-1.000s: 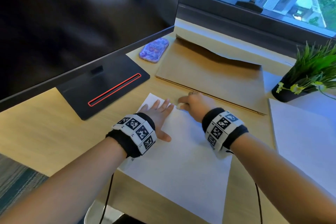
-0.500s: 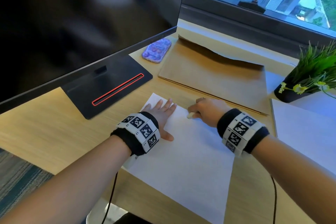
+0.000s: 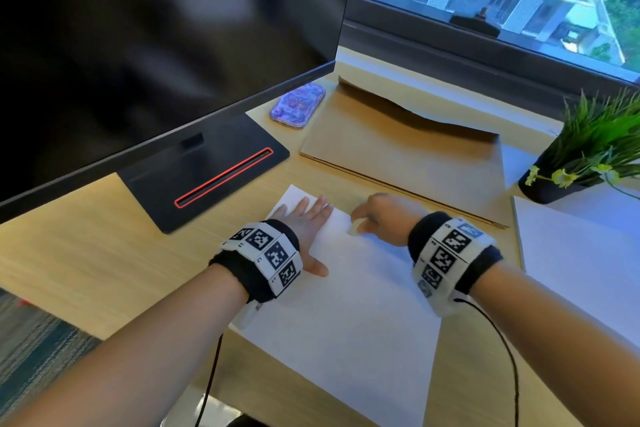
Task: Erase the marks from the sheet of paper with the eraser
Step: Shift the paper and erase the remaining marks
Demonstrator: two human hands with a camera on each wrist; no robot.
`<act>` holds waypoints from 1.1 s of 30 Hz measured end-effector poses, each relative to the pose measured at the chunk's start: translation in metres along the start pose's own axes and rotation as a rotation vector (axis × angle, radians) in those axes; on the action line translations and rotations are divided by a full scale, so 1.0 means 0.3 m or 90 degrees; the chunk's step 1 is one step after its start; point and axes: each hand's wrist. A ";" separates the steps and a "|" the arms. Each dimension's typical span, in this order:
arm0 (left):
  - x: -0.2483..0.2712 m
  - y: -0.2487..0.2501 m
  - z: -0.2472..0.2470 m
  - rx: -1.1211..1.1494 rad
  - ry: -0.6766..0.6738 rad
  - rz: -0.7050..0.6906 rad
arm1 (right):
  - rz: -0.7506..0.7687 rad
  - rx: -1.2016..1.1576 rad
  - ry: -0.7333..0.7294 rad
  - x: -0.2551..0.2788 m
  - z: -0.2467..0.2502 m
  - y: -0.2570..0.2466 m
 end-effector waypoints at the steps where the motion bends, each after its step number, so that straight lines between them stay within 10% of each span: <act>1: 0.000 -0.001 0.002 0.000 0.001 0.000 | 0.002 -0.032 0.050 -0.021 -0.004 -0.013; 14: -0.006 -0.004 0.000 -0.003 0.000 0.006 | -0.061 0.021 0.162 -0.066 -0.027 -0.083; 19: -0.002 0.000 0.002 0.002 -0.008 0.011 | 0.007 0.014 -0.004 -0.012 -0.067 -0.078; 26: 0.017 0.021 -0.014 0.029 0.018 -0.019 | -0.045 -0.133 0.120 -0.045 -0.081 -0.064; 33: 0.001 0.025 -0.031 -0.011 -0.003 0.005 | 0.045 -0.079 0.036 0.068 -0.145 -0.092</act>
Point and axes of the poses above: each hand's wrist, its own x-axis away from the middle knuckle, its own z-axis out of the back of the hand, y = z × x, and after that the axes turned 6 degrees about -y, right-handed
